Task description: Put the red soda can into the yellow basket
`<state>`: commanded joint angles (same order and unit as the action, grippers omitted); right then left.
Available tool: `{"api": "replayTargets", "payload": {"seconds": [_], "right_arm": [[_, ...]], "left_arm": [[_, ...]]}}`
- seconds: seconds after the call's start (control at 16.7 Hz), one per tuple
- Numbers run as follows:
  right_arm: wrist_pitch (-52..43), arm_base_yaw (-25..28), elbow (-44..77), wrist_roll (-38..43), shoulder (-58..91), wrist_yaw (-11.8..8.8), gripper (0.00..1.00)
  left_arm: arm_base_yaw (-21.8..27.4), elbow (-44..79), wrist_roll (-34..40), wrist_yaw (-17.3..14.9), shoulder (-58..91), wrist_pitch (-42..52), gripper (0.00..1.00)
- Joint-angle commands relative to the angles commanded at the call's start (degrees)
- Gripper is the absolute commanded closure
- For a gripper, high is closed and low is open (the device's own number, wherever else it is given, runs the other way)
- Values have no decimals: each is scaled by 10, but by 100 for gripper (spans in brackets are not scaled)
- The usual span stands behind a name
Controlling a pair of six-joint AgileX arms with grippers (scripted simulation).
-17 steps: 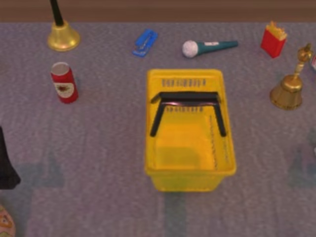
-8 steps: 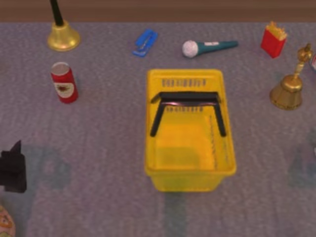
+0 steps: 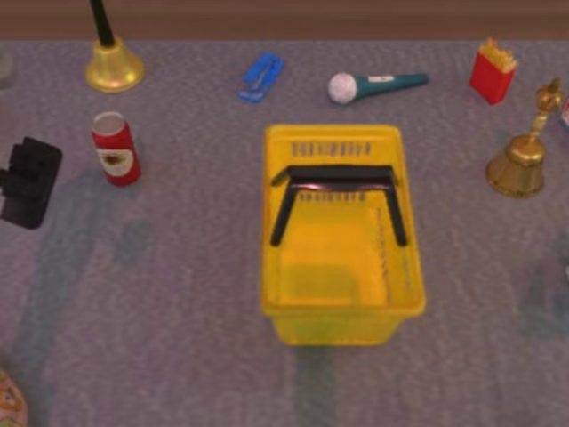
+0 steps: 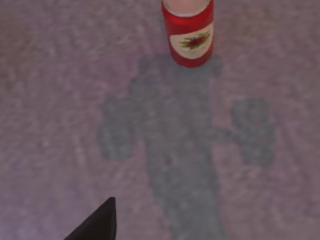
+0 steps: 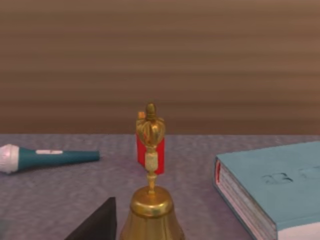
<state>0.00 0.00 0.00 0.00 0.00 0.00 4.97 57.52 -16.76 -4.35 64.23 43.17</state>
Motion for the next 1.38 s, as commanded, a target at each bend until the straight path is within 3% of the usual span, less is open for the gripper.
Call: {"api": "replayTargets", "payload": {"seconds": [0.78, 1.08, 1.38], "right_arm": [[0, 0, 0, 0, 0, 0, 0], [0, 0, 0, 0, 0, 0, 0], [0, 0, 0, 0, 0, 0, 0]], "left_arm": [[25, 713, -178, 19, 646, 329, 0], [28, 862, -217, 33, 805, 421, 0], [29, 905, -228, 39, 854, 453, 0]]}}
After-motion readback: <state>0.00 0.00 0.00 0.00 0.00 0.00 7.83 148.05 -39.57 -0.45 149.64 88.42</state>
